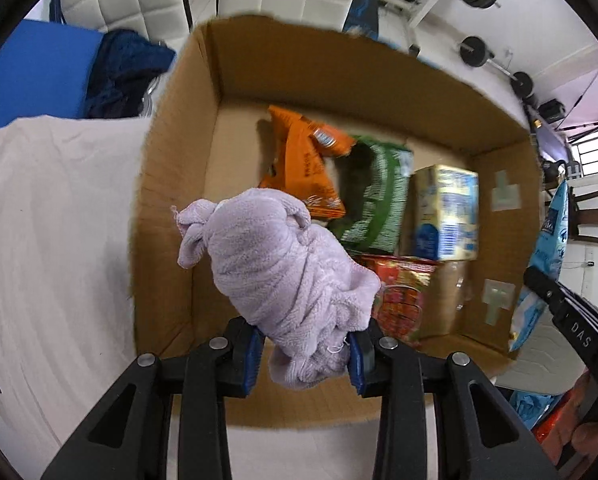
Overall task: Organize soft objects
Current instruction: 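Open both grippers to drop the towel and stick pack into the box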
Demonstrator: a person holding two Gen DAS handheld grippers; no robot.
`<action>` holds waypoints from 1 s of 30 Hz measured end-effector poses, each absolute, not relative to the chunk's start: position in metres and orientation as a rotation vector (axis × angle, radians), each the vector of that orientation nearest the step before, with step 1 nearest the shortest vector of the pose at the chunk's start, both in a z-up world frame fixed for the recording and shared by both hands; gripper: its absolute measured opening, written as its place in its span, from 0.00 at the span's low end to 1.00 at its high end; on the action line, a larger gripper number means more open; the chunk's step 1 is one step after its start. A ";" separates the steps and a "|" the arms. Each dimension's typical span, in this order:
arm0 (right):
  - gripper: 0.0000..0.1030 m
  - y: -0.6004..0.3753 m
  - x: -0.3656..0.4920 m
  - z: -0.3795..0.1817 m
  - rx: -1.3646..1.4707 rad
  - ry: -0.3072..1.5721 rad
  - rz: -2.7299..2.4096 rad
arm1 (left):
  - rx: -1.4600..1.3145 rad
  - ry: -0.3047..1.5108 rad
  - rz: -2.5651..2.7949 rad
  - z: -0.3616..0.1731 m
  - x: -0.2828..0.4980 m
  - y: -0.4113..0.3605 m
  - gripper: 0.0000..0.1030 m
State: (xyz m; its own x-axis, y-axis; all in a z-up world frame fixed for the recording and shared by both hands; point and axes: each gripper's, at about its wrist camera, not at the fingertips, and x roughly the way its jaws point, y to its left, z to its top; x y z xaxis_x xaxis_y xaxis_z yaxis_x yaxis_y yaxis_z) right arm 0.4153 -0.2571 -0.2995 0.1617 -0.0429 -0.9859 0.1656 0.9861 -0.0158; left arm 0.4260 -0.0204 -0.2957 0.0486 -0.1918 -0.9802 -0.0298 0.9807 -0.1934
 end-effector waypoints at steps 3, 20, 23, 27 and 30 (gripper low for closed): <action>0.15 -0.256 0.420 -0.319 0.075 1.425 -0.162 | -0.166 1.558 -0.104 -0.315 0.434 -0.022 0.33; 0.55 -0.244 0.427 -0.340 0.055 1.449 -0.118 | -0.191 1.589 -0.069 -0.321 0.440 -0.011 0.72; 0.70 -0.239 0.424 -0.335 0.075 1.446 -0.090 | -0.185 1.563 -0.073 -0.311 0.435 -0.009 0.78; 0.74 -0.231 0.415 -0.332 0.095 1.442 -0.062 | -0.155 1.517 -0.065 -0.296 0.424 -0.007 0.85; 0.95 -0.226 0.406 -0.333 0.112 1.438 -0.044 | -0.103 1.475 -0.050 -0.279 0.413 -0.015 0.97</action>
